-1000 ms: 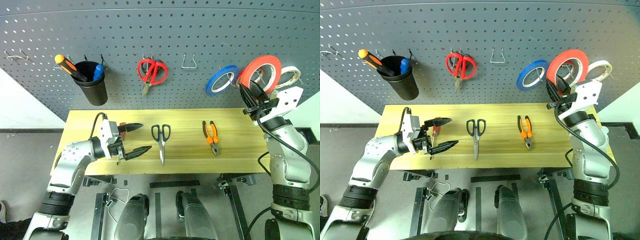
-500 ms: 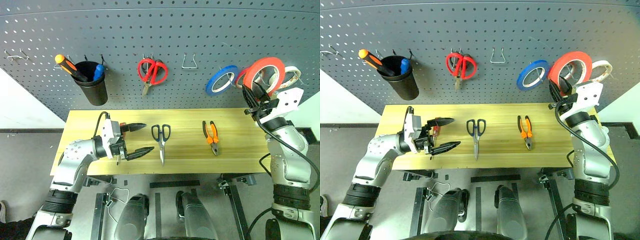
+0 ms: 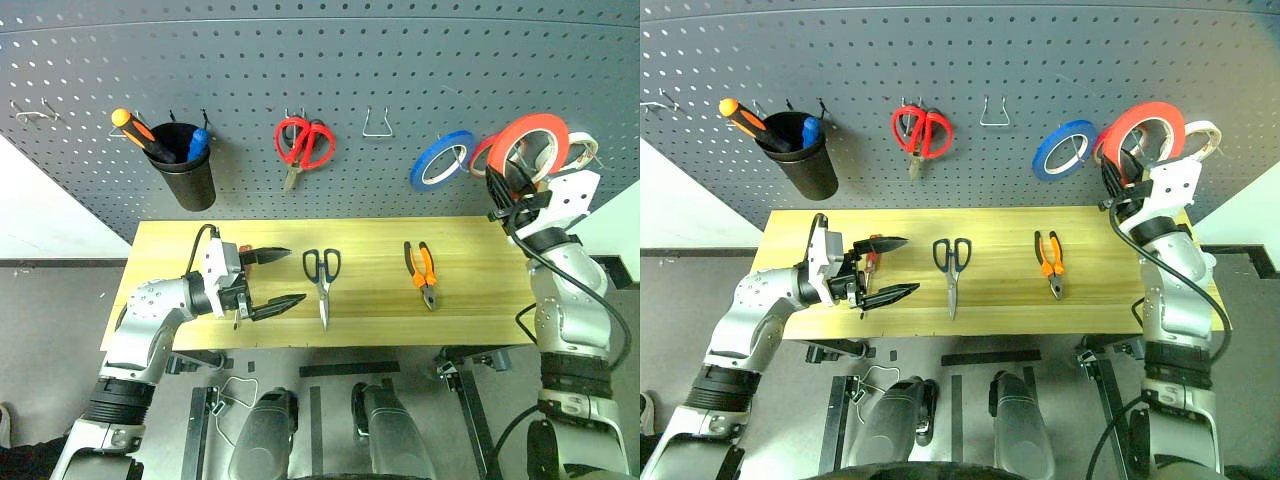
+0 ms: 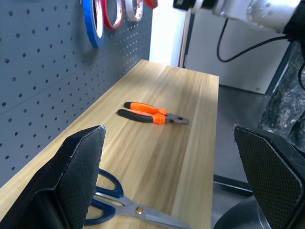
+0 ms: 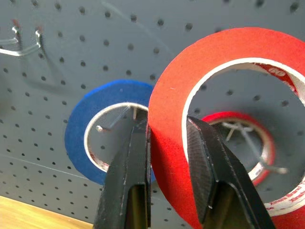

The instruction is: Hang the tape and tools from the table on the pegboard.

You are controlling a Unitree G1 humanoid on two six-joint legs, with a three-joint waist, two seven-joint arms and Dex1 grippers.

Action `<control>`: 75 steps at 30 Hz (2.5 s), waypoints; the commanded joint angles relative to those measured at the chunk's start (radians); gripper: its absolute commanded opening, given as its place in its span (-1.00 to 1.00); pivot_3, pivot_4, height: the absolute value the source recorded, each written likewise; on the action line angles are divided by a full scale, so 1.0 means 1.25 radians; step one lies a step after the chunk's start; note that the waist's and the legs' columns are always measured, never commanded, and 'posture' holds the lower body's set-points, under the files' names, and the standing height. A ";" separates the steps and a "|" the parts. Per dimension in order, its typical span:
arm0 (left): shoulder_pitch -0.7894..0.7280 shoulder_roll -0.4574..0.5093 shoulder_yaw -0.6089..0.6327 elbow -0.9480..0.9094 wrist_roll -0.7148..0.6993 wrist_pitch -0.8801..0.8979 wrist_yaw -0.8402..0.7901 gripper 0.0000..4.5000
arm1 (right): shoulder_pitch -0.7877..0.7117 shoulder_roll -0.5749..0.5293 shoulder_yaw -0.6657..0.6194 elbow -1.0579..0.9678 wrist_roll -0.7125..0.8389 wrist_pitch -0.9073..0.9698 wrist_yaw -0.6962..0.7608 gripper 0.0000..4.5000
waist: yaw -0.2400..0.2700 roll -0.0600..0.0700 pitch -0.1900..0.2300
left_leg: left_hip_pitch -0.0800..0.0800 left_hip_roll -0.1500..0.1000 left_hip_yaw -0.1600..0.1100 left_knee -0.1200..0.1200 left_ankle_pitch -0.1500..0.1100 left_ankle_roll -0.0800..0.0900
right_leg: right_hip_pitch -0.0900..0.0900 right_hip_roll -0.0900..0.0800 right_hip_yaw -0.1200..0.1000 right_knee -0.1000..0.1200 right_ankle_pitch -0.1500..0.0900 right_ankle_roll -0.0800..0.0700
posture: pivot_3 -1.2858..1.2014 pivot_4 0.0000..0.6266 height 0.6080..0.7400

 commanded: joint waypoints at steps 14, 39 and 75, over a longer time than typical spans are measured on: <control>-0.007 0.021 0.055 -0.096 -0.042 0.037 0.047 1.00 | -0.201 -0.003 0.008 0.396 -0.034 -0.161 0.030 -0.36 | 0.000 0.000 0.000 | 0.000 0.000 0.000 0.001 0.000 0.000 | 0.000 -0.001 0.000 0.002 0.000 0.000 | 0.18 -0.30 1.00; 0.078 0.035 0.073 -0.139 -0.039 0.061 0.115 1.00 | 0.312 0.044 0.083 -0.458 -0.008 0.298 -0.116 0.80 | -0.003 0.001 0.000 | 0.000 0.001 -0.001 0.001 0.000 0.000 | 0.000 -0.001 0.001 0.003 0.000 0.000 | 0.12 -0.20 1.00; 0.216 0.067 0.088 -0.282 -0.058 0.147 0.174 1.00 | -0.009 0.133 0.200 -0.149 -0.163 0.794 -0.293 0.80 | -0.033 0.006 0.034 | -0.003 0.001 -0.002 -0.010 -0.001 0.002 | -0.004 -0.003 0.000 -0.009 0.000 -0.001 | 0.13 0.15 1.00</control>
